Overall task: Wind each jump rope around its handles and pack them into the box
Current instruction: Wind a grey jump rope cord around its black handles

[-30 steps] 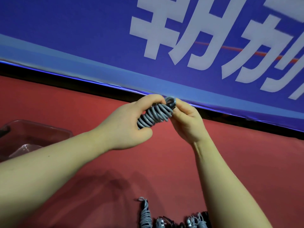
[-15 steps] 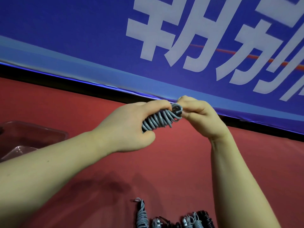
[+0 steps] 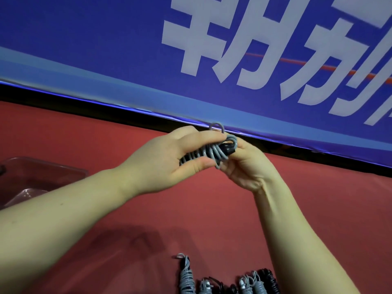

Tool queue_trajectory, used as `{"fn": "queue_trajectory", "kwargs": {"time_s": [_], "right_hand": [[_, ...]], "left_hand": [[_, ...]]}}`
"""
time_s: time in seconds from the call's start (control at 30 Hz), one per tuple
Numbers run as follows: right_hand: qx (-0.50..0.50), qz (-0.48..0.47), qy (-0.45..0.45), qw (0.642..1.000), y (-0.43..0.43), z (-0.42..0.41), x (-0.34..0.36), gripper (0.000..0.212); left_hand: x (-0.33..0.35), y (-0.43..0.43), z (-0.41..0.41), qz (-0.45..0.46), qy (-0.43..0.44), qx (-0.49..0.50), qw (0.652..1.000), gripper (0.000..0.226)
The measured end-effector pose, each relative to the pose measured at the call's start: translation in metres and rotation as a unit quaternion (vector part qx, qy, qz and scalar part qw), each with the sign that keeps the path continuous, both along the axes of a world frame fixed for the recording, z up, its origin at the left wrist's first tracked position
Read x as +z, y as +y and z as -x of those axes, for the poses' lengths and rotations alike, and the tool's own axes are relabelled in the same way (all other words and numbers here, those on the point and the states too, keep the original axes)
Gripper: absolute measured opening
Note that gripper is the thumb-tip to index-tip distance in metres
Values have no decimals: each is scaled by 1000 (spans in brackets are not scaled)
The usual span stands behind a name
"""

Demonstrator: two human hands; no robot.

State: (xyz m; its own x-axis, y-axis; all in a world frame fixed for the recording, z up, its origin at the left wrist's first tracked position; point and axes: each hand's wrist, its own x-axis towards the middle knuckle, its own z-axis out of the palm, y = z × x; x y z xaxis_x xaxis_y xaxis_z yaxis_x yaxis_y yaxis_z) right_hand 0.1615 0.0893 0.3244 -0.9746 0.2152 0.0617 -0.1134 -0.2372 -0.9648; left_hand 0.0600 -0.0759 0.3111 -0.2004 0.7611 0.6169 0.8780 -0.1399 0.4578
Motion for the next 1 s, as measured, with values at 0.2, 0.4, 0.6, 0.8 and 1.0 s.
{"fn": "queue_trajectory", "kwargs": {"time_s": [0.2, 0.4, 0.6, 0.8, 1.0], "right_hand": [[31, 263, -23, 964, -8, 13, -10, 55], [14, 194, -34, 980, -8, 12, 1, 38], [-106, -316, -89, 938, -12, 5, 21, 27], [-158, -673, -119, 713, -22, 10, 30, 39], [-150, -706, 13, 692, -5, 6, 30, 29]], "left_hand": [[0, -6, 12, -17, 8, -27, 999, 34], [1, -14, 10, -14, 61, 113, 992, 33], [-5, -12, 5, -4, 93, 156, 983, 34], [-9, -7, 2, 6, 79, 168, 983, 36], [-6, -8, 7, -19, 9, 138, 990, 39]]}}
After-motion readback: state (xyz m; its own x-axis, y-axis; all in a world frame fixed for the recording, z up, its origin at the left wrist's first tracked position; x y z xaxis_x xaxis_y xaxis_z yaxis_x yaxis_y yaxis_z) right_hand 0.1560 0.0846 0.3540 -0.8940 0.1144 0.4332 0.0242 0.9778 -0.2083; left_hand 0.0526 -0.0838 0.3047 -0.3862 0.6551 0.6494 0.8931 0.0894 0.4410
